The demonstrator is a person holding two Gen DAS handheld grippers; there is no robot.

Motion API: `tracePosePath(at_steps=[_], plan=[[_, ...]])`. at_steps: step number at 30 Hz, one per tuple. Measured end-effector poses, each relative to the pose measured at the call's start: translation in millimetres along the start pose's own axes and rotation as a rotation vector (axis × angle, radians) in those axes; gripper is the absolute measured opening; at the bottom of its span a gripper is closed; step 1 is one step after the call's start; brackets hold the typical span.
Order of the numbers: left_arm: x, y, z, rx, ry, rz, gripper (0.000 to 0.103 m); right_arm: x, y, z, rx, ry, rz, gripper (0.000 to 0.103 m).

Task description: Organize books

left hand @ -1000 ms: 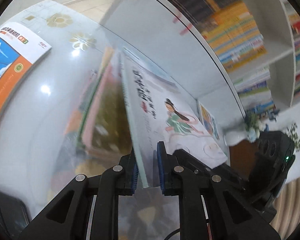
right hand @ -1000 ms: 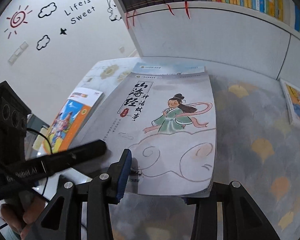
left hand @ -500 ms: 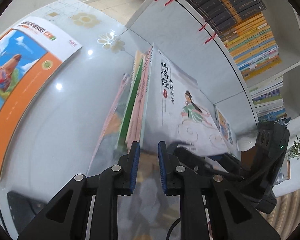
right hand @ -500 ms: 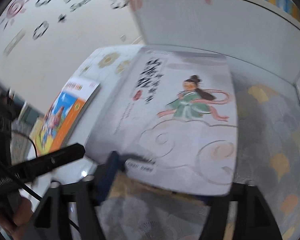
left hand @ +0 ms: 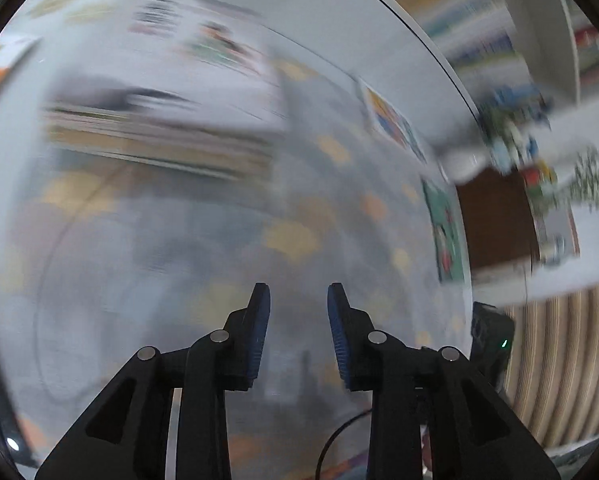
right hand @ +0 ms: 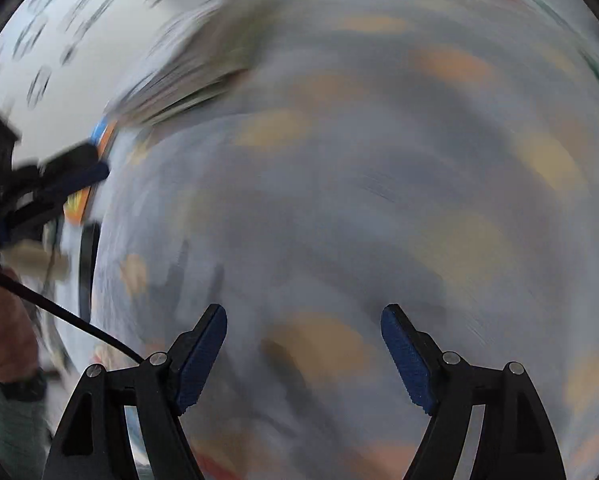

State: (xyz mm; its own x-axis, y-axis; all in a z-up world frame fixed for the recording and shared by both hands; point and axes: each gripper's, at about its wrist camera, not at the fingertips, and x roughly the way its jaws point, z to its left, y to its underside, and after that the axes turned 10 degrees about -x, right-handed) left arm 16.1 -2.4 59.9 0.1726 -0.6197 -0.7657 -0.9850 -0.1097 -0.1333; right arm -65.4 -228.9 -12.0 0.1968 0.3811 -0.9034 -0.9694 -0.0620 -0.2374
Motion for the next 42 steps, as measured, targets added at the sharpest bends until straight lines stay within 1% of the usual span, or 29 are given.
tracePosePath(at_steps=[1,2,4,5,6,8,11,13,15,17,18,19,20,21,22,24,26,27,29,31,33,35,37,38,40,42], plan=[[12,6,-18,0.026,0.001,0.024,0.027,-13,13,-21,0.064,-0.004,-0.018,0.078],[26,12,-39,0.057,0.0,0.048,0.027,-27,25,-45,0.129,0.012,-0.033,0.078],[50,19,-74,0.103,-0.013,0.083,0.027,-50,41,-81,0.202,0.042,-0.065,0.078],[65,23,-98,0.139,-0.016,0.106,0.027,-64,48,-101,0.232,0.065,-0.088,0.078],[76,27,-115,0.163,-0.015,0.121,0.027,-80,55,-121,0.258,0.093,-0.114,0.078],[101,35,-155,0.219,-0.011,0.153,0.027,-104,64,-149,0.283,0.134,-0.162,0.078],[129,43,-205,0.275,0.023,0.172,0.027,-143,72,-192,0.312,0.222,-0.232,0.078],[150,41,-232,0.28,0.045,0.18,0.027,-162,76,-221,0.347,0.263,-0.264,0.078],[169,37,-251,0.278,0.052,0.175,0.027,-179,79,-255,0.399,0.267,-0.29,0.078],[190,31,-267,0.275,0.034,0.169,0.027,-195,76,-283,0.433,0.27,-0.342,0.073],[198,31,-272,0.275,0.027,0.161,0.027,-200,73,-293,0.437,0.27,-0.366,0.065],[205,29,-276,0.276,0.016,0.152,0.024,-208,71,-305,0.441,0.254,-0.394,0.057],[214,28,-279,0.276,-0.001,0.148,0.024,-213,68,-321,0.462,0.208,-0.43,0.056],[218,26,-279,0.272,-0.005,0.148,0.024,-212,61,-332,0.48,0.179,-0.448,0.055],[224,22,-280,0.26,-0.007,0.145,0.024,-214,60,-351,0.532,0.106,-0.486,0.054],[235,17,-278,0.225,-0.016,0.142,0.024,-207,48,-371,0.588,0.039,-0.505,0.053],[245,10,-277,0.196,-0.018,0.136,0.024,-203,33,-384,0.581,0.05,-0.506,0.052],[249,8,-278,0.19,-0.018,0.129,0.024,-202,27,-382,0.569,0.056,-0.504,0.052],[257,4,-278,0.181,-0.031,0.123,0.024,-194,5,-388,0.528,0.049,-0.476,0.052],[264,0,-277,0.172,-0.037,0.128,0.024,-182,-10,-392,0.492,0.037,-0.446,0.052],[271,-3,-276,0.163,-0.053,0.132,0.024,-172,-22,-393,0.454,0.061,-0.425,0.052],[278,-6,-272,0.15,-0.057,0.148,0.024,-164,-25,-394,0.421,0.064,-0.412,0.052],[281,-6,-270,0.141,-0.043,0.153,0.024,-158,-32,-396,0.374,0.036,-0.39,0.052],[282,-7,-269,0.137,-0.033,0.151,0.024,-155,-39,-395,0.344,0.04,-0.386,0.052],[282,-9,-267,0.131,-0.016,0.158,0.026,-154,-48,-391,0.296,0.083,-0.373,0.052],[281,-11,-263,0.121,0.0,0.165,0.026,-153,-50,-392,0.281,0.097,-0.37,0.052]])
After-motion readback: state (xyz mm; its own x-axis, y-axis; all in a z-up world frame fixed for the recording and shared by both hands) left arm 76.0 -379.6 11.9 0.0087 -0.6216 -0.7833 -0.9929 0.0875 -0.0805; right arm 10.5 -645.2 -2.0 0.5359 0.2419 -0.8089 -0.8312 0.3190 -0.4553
